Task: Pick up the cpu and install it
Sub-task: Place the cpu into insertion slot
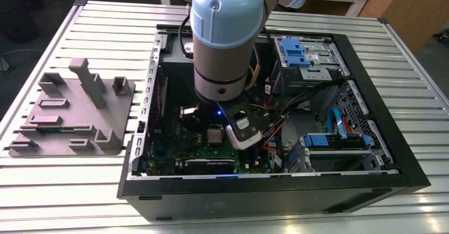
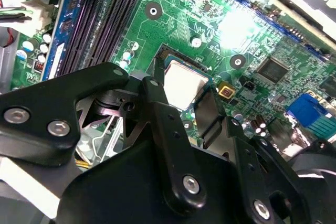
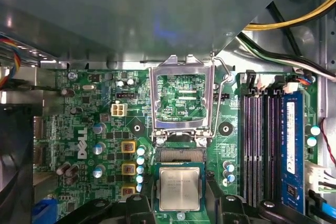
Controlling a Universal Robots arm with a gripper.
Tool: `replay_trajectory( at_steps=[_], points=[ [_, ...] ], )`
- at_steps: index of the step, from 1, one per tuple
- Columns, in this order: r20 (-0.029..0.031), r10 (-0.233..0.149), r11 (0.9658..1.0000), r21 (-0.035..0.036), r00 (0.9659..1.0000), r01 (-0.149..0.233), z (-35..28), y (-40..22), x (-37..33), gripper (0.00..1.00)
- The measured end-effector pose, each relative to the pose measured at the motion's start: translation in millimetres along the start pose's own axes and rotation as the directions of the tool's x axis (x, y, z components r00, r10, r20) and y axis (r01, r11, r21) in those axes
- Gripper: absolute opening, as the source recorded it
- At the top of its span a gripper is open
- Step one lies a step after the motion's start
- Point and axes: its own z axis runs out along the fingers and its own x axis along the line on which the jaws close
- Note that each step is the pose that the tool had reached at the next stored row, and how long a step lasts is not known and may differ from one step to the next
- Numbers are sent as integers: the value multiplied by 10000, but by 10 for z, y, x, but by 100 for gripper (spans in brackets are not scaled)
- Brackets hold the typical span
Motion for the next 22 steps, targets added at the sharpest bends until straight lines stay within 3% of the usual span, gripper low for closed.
replay_trajectory(
  at_steps=[22],
  points=[
    [-1, 0, 10000, -2, 10000, 0, 93, 45, -35, 47]
  ],
)
